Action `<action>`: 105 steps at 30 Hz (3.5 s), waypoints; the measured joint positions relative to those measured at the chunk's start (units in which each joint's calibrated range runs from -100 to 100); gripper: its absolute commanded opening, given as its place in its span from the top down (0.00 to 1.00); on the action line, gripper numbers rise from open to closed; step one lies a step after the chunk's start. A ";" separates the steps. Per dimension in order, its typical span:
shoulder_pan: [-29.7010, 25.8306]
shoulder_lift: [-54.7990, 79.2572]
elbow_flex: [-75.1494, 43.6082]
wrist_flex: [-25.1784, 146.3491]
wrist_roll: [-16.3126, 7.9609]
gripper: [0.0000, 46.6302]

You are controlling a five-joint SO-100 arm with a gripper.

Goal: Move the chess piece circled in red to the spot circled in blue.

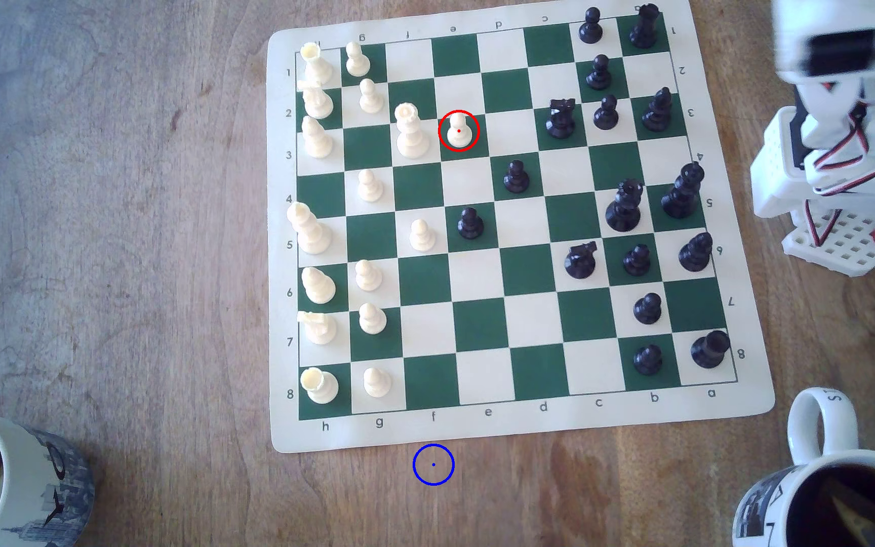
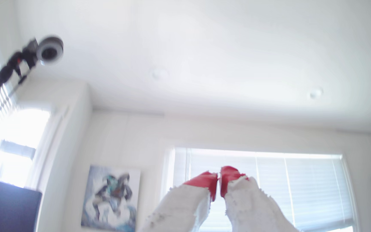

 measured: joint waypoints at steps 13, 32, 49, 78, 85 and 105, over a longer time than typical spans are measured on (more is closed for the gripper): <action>10.77 19.52 -26.75 55.78 0.00 1.00; 6.34 57.31 -56.30 93.71 -4.74 0.84; 8.63 81.86 -65.52 87.25 -5.71 0.74; 7.96 97.61 -68.05 81.27 -5.67 0.75; 7.96 97.61 -68.05 79.60 -5.67 0.75; 8.92 99.12 -68.14 76.81 -5.67 0.91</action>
